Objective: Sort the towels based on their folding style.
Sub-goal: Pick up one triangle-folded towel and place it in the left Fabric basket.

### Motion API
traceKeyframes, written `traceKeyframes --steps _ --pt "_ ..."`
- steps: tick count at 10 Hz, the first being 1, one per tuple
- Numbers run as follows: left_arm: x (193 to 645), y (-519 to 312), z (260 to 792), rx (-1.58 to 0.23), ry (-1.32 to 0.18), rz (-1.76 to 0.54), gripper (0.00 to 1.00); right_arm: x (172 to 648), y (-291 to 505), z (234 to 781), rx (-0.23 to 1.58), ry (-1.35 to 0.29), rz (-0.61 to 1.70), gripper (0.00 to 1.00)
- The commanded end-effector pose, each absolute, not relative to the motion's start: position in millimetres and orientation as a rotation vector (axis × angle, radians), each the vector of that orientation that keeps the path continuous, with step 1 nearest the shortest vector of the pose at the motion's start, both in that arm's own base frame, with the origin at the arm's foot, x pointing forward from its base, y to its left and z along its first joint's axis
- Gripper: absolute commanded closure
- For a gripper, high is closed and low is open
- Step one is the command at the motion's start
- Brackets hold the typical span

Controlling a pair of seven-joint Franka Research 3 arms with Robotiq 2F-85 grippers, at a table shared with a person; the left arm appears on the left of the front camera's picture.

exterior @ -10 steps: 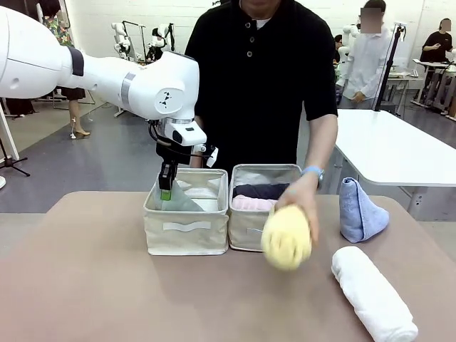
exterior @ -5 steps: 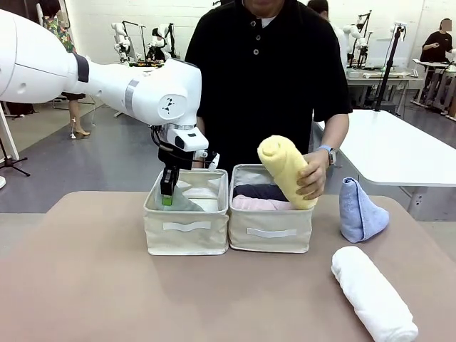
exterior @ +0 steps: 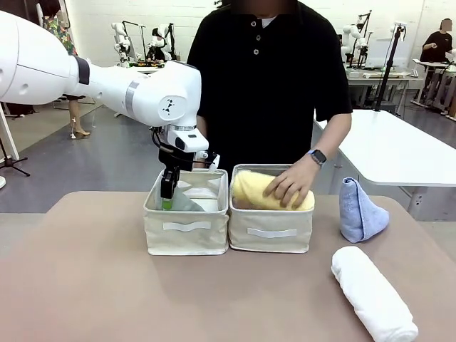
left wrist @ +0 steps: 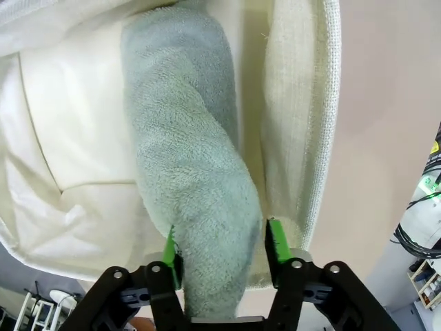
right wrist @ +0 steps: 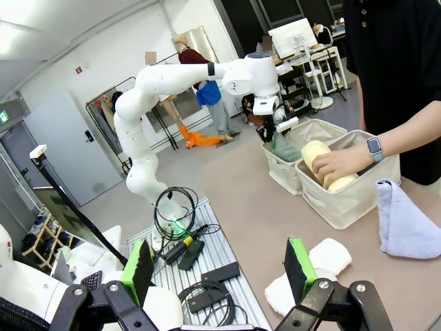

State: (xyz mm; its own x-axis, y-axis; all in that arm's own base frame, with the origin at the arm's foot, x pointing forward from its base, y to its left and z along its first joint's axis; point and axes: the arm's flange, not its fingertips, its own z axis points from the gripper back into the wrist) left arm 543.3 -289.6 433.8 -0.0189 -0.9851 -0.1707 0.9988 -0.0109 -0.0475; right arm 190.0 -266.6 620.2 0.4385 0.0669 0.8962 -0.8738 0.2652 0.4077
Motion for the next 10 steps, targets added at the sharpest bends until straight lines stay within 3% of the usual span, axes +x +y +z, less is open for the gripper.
traceKeyframes --steps 1,7,10 --pt "541 -287 436 0.068 0.149 -1.576 0.00 191 -266 620 1.125 -0.898 0.767 0.00" --pt "541 -278 456 0.042 0.118 -1.558 0.00 191 -266 620 1.125 -0.898 0.767 0.00" --pt "512 -218 547 0.008 -0.113 -1.505 0.00 191 -266 620 1.125 -0.898 0.767 0.00"
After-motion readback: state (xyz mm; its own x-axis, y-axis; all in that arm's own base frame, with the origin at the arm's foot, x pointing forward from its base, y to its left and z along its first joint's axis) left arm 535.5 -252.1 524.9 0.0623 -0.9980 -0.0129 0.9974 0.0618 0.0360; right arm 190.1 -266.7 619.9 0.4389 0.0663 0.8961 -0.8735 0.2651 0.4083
